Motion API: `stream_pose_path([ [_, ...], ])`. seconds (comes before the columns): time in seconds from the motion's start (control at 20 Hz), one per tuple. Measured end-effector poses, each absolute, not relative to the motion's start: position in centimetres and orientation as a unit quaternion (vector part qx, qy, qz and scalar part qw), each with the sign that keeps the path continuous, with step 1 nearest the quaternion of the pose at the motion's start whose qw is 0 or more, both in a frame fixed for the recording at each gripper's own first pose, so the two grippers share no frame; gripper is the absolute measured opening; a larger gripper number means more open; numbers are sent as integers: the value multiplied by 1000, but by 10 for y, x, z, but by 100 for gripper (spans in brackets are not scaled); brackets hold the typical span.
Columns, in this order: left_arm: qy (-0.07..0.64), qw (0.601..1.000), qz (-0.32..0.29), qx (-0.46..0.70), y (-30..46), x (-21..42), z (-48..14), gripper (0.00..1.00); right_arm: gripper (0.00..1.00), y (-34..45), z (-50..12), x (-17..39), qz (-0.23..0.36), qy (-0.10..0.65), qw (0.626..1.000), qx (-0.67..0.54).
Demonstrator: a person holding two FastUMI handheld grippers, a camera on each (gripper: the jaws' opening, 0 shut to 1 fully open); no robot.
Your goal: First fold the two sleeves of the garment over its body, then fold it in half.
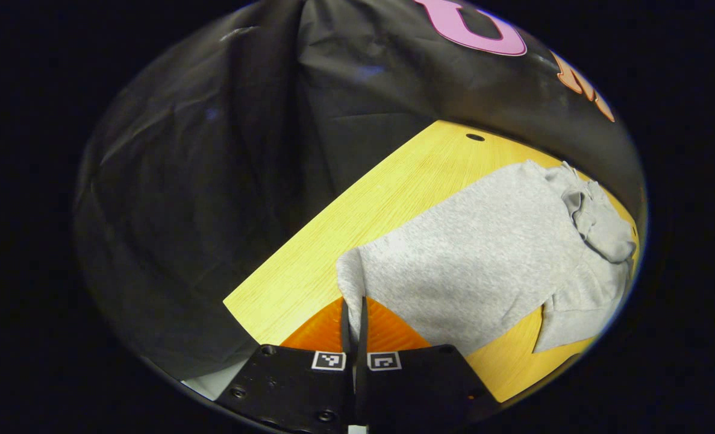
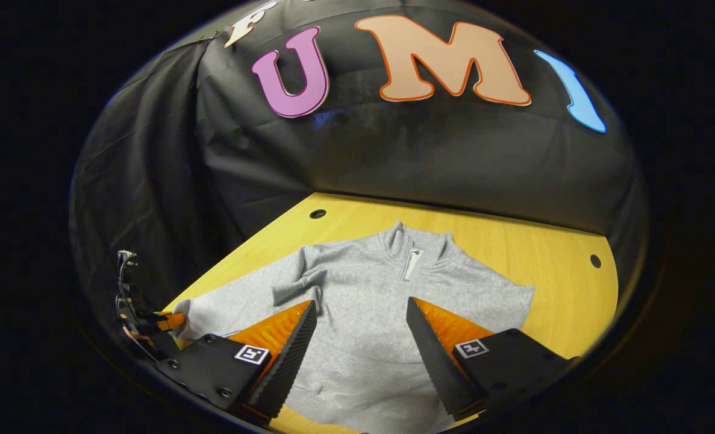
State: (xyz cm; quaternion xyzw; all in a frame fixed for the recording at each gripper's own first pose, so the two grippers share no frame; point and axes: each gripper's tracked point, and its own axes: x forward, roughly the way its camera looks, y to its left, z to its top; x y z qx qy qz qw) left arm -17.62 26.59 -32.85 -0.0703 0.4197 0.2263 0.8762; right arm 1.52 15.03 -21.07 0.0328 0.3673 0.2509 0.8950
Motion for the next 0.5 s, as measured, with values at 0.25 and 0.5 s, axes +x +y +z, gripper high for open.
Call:
stream_pose_path([
  [0.25, 363, 902, 219, -88, 265, -129, -271, 0, 96, 120, -203, 14, 227, 359, 904, 42],
  [0.5, 310, 933, 174, -62, 242, -68, -218, 0, 91, 88, -203, 7, 198, 358, 911, 57],
])
